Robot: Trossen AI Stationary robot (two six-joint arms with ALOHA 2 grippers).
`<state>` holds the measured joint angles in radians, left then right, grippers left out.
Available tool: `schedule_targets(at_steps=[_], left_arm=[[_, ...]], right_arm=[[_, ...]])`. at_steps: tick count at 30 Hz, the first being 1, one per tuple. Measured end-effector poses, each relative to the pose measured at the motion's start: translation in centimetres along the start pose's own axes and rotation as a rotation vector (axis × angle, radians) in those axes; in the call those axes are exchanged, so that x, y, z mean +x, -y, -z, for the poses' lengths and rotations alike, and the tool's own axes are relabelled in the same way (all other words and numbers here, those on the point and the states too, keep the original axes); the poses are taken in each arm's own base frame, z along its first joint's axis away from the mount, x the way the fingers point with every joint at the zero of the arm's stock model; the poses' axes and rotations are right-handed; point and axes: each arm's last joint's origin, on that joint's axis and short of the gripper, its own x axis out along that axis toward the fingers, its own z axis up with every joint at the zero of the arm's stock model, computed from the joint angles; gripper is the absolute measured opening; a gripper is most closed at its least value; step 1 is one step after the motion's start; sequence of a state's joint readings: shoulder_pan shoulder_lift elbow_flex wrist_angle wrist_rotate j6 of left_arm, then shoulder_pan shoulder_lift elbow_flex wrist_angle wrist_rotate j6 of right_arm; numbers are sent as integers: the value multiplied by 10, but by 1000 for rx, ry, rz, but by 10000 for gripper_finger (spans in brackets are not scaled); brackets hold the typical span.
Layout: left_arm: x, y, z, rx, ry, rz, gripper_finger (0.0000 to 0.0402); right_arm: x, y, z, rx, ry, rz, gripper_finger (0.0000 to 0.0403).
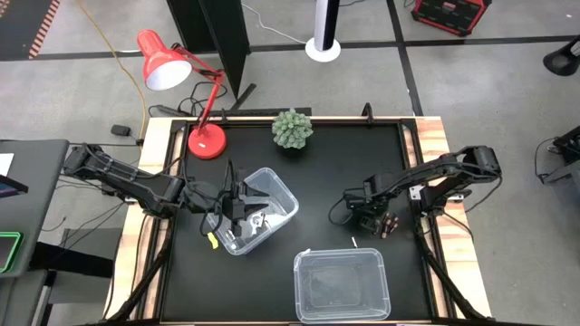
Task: Sort batteries
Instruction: Put the silver battery into the top transparent bin
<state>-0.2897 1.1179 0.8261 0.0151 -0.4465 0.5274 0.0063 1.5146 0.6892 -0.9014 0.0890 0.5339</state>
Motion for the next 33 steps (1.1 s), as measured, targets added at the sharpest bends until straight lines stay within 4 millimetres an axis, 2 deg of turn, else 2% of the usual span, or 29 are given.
schedule_targets(at_steps=[4,9,21,29,33], left_arm=[[0,0,0,0,-1,0,123],[0,0,0,0,-1,1,123],[0,0,0,0,-1,0,123],[0,0,0,0,-1,0,123],[0,0,0,0,-1,0,123]], right_arm=[[-5,-1,-2,-13,1,26,18],[-13,-5,-11,-23,92,43,49],[-13,-1,-21,-52,136,-14,55],[-13,0,-22,-69,132,-20,11],[-14,0,-22,-70,131,-22,4]])
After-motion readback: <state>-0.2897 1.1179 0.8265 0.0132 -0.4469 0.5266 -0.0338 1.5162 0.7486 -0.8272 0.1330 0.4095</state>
